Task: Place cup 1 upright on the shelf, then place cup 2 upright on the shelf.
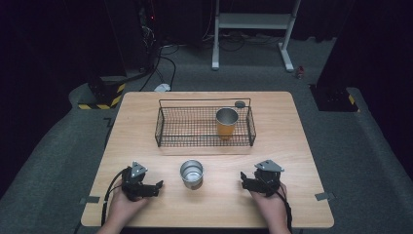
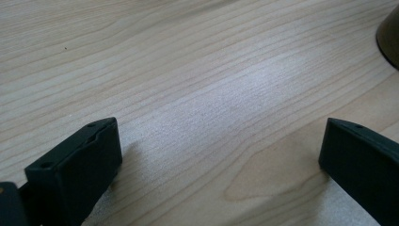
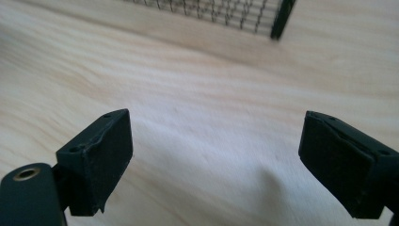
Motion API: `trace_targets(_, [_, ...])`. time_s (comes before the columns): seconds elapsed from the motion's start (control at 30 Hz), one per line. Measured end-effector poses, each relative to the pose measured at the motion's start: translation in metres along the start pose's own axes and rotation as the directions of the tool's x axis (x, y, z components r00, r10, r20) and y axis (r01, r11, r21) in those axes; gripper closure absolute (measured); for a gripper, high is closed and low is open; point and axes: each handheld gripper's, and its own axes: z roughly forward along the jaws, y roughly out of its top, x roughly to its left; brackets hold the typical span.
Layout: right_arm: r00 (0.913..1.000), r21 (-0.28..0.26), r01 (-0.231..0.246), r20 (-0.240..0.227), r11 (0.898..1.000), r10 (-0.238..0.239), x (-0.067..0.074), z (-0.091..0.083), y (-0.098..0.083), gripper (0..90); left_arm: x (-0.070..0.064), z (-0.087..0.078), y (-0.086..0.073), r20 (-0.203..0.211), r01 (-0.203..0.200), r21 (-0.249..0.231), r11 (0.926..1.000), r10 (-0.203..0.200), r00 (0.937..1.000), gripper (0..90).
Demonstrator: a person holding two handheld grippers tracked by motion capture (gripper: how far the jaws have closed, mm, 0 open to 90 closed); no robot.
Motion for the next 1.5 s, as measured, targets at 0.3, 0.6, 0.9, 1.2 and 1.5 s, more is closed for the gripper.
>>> trace_targets(0.3, [0.9999, 0.083, -0.013, -0.002, 0.996, 0.013, -0.009, 0.001, -0.011, 9.7, -0.002, 0.001, 0.001, -0.005, 0.009, -0.003, 1.0, -0.009, 0.9999, 0.3])
trace_targets(0.6, [0.9999, 0.083, -0.013, -0.001, 0.997, 0.013, -0.009, 0.001, -0.011, 9.8, -0.002, 0.0, 0.0, 0.001, -0.002, -0.004, 1.0, 0.002, 1.0, 0.3])
trace_targets(0.9, [0.9999, 0.084, -0.015, -0.002, 0.996, 0.016, -0.008, 0.002, -0.011, 9.6, 0.0, -0.008, 0.001, 0.035, -0.01, -0.025, 0.9996, 0.011, 0.9993, 0.1])
trace_targets(1.2, [0.9999, 0.083, -0.012, -0.003, 0.996, 0.012, -0.009, 0.002, -0.01, 9.7, -0.005, -0.017, 0.006, 0.093, -0.022, -0.096, 0.9951, 0.031, 0.9952, 0.5])
trace_targets(1.5, [0.9999, 0.083, -0.012, -0.002, 0.996, 0.012, -0.008, 0.002, -0.01, 9.9, -0.022, -0.02, 0.013, 0.153, -0.055, -0.147, 0.9876, 0.078, 0.9851, 0.5])
